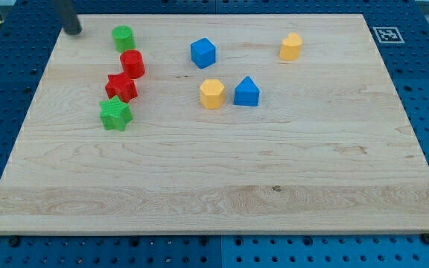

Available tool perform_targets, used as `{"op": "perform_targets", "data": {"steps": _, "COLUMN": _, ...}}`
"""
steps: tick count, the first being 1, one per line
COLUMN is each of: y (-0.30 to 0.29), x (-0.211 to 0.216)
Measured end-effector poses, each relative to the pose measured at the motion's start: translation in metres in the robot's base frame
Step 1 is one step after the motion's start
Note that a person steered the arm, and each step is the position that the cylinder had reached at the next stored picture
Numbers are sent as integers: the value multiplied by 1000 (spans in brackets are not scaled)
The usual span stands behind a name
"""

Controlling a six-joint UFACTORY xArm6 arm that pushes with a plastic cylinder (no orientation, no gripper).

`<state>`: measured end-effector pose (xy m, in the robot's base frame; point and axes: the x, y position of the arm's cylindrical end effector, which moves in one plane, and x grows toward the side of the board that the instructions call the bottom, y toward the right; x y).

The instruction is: Nudge the red circle left a bit

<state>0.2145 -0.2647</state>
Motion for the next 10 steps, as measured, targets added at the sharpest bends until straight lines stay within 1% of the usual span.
{"op": "perform_targets", "data": {"steps": 1, "y": 59, "x": -23}}
{"op": "perform_targets", "data": {"steps": 2, "y": 146, "x": -11}}
{"op": "perform_targets", "data": {"steps": 3, "y": 171, "x": 27}}
{"op": "perform_targets", "data": {"steps": 4, "y": 171, "x": 63}}
{"op": "perform_targets", "data": {"steps": 6, "y": 179, "x": 103}}
{"op": "perform_targets", "data": {"steps": 7, "y": 179, "x": 115}}
{"op": "perform_targets", "data": {"steps": 8, "y": 178, "x": 117}}
{"op": "perform_targets", "data": {"steps": 10, "y": 156, "x": 128}}
